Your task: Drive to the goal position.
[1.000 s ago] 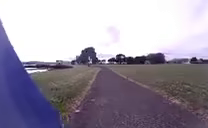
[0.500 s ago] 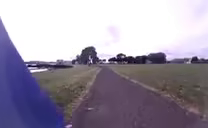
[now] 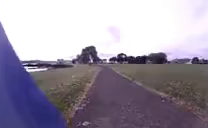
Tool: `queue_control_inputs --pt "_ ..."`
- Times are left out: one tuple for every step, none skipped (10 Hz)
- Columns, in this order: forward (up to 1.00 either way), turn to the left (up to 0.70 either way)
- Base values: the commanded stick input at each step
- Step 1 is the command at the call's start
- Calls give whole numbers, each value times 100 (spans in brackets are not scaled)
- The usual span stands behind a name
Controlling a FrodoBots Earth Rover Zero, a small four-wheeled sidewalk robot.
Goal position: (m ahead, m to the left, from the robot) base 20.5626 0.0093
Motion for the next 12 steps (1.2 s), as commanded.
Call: queue_control_inputs --pt "70 0" --pt "70 0" --pt "70 0" --pt "70 0" --pt "70 0" --pt "70 0" --pt "70 0" --pt "70 0" --pt "70 0" --pt "70 0" --pt "70 0" --pt "70 0"
